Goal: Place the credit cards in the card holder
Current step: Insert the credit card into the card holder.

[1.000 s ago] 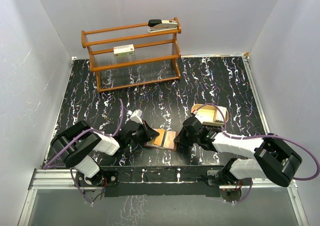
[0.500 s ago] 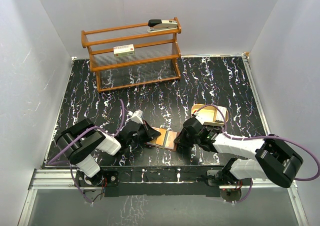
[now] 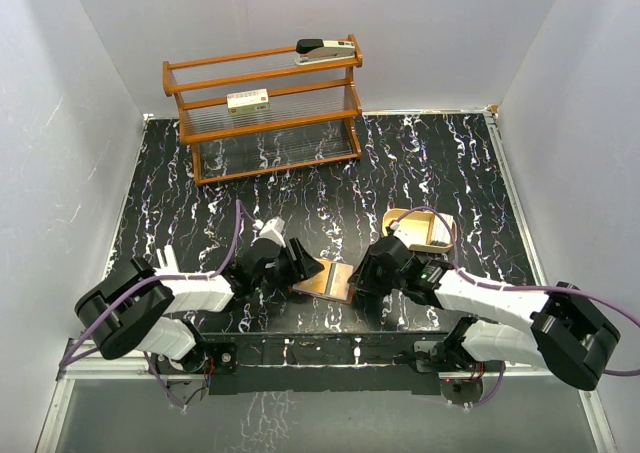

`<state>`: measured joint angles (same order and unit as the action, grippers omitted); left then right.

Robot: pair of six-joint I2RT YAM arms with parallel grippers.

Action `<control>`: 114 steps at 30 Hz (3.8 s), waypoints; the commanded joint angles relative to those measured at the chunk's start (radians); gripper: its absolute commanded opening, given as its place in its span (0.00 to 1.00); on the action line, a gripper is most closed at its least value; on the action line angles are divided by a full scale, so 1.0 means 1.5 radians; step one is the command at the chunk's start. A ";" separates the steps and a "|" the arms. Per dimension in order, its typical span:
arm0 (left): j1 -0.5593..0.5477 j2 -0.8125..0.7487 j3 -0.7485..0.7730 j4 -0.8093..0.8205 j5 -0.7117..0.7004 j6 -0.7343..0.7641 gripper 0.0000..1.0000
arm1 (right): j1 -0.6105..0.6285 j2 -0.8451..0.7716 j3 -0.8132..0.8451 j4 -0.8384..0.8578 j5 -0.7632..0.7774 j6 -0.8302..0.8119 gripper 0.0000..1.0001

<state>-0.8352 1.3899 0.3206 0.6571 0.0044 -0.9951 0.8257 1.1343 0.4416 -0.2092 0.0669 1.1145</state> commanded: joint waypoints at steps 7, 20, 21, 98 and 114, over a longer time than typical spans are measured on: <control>-0.003 0.056 0.053 -0.091 0.037 0.046 0.56 | 0.005 0.030 0.027 0.031 0.018 -0.020 0.34; -0.002 0.112 0.059 -0.019 0.115 -0.005 0.56 | 0.005 0.072 0.004 0.099 0.013 -0.042 0.34; -0.002 0.114 0.059 -0.011 0.122 -0.014 0.56 | 0.005 0.071 0.003 0.102 0.014 -0.044 0.34; -0.049 0.166 0.113 0.048 0.172 -0.076 0.00 | -0.001 0.027 -0.035 0.093 0.042 -0.056 0.19; -0.031 -0.034 0.167 -0.346 0.034 0.007 0.44 | -0.003 -0.070 -0.004 0.001 0.057 -0.074 0.41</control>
<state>-0.8997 1.4464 0.5236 0.4103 0.1478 -1.0393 0.8227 1.0813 0.4038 -0.1860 0.1360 1.0130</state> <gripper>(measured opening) 0.419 0.380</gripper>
